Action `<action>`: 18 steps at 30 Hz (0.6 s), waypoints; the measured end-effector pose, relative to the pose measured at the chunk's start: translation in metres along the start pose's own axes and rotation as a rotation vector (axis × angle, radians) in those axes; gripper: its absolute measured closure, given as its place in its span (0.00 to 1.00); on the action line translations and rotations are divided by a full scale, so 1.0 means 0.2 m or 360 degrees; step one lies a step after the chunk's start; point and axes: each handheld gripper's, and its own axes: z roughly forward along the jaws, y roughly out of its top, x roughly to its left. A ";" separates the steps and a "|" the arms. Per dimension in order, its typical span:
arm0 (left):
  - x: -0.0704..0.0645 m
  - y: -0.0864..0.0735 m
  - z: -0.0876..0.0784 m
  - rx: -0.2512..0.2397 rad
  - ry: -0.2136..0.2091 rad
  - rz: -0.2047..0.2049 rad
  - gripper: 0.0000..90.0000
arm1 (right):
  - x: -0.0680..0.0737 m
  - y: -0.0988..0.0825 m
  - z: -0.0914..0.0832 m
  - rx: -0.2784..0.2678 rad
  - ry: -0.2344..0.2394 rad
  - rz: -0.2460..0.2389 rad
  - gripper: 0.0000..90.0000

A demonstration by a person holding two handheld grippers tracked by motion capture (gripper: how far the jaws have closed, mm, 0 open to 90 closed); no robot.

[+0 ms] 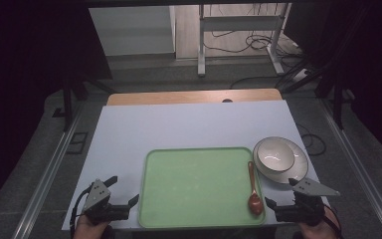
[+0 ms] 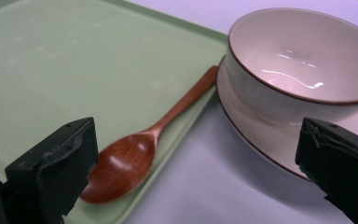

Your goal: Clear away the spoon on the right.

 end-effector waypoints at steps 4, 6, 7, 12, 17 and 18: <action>0.00 0.00 0.00 0.0000 0.0001 0.0001 0.04 | -0.02 -0.03 -0.02 -0.0009 -0.0029 0.0013 0.00; 0.00 0.00 0.00 0.0000 0.0000 0.0001 0.04 | -0.03 -0.04 -0.03 -0.0005 -0.0040 0.0022 0.00; 0.00 0.00 0.00 0.0000 0.0000 0.0001 0.04 | -0.03 -0.05 -0.04 -0.0003 -0.0041 0.0025 0.00; 0.00 0.00 0.00 -0.0001 0.0001 0.0002 0.04 | -0.05 -0.10 -0.05 0.0016 -0.0051 0.0048 0.00; 0.00 0.00 0.00 -0.0001 0.0001 0.0001 0.04 | -0.06 -0.13 -0.05 0.0037 -0.0054 0.0070 0.00; 0.00 0.00 0.00 -0.0001 0.0001 0.0000 0.04 | -0.06 -0.13 -0.05 0.0040 -0.0053 0.0071 0.00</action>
